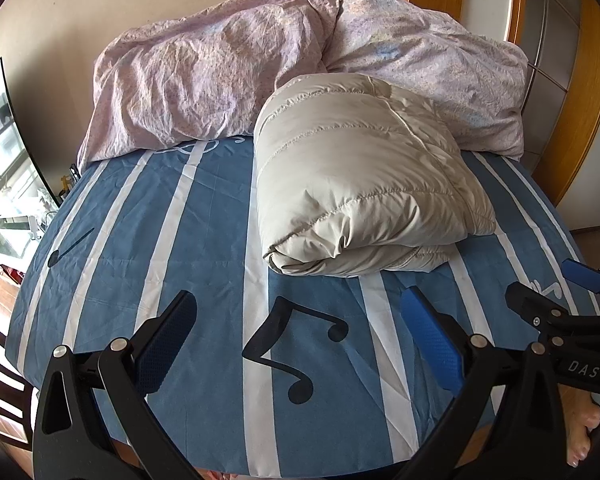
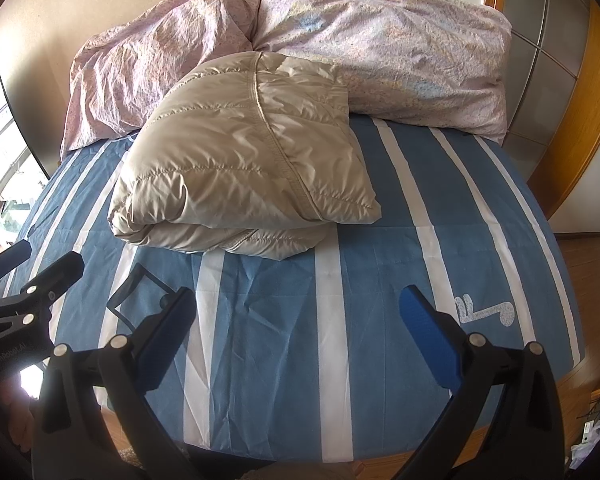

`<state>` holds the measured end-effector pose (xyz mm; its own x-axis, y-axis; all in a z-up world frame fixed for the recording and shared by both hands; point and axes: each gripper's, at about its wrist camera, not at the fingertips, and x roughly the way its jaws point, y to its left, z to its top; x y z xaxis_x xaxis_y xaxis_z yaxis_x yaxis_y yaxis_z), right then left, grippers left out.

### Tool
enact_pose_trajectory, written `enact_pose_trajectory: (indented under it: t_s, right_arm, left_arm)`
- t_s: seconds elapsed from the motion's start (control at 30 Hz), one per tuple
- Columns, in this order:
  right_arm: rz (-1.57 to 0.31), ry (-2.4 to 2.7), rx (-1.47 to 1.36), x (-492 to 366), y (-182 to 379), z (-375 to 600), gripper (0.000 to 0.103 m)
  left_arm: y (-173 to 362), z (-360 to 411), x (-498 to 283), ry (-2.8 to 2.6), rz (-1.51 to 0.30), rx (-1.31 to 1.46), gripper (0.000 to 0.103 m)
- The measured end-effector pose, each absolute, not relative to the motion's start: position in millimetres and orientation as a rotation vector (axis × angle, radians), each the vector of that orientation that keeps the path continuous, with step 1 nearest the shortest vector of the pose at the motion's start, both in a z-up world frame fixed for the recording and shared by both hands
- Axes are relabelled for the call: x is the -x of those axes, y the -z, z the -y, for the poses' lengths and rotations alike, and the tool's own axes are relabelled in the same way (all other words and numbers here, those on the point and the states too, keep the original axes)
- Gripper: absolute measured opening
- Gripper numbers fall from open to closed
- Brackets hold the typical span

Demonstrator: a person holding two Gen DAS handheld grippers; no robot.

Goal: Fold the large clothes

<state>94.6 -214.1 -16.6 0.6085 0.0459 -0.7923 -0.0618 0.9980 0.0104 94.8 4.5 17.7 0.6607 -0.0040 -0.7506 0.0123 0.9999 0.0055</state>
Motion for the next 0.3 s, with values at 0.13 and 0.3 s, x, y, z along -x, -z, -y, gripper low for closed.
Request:
enact_pose_trajectory:
  t_s: [0.13, 0.3]
  right_arm:
    - [-0.915, -0.063, 0.019, -94.5, 16.6, 214.0, 0.101]
    - [-0.914, -0.064, 0.018, -95.6, 16.0, 215.3, 0.101]
  left_arm:
    - [-17.7, -4.5, -94.9, 0.009, -0.85, -0.01, 0.102]
    - [-15.8, -5.2, -95.2, 0.007, -0.854, -0.007, 0.102]
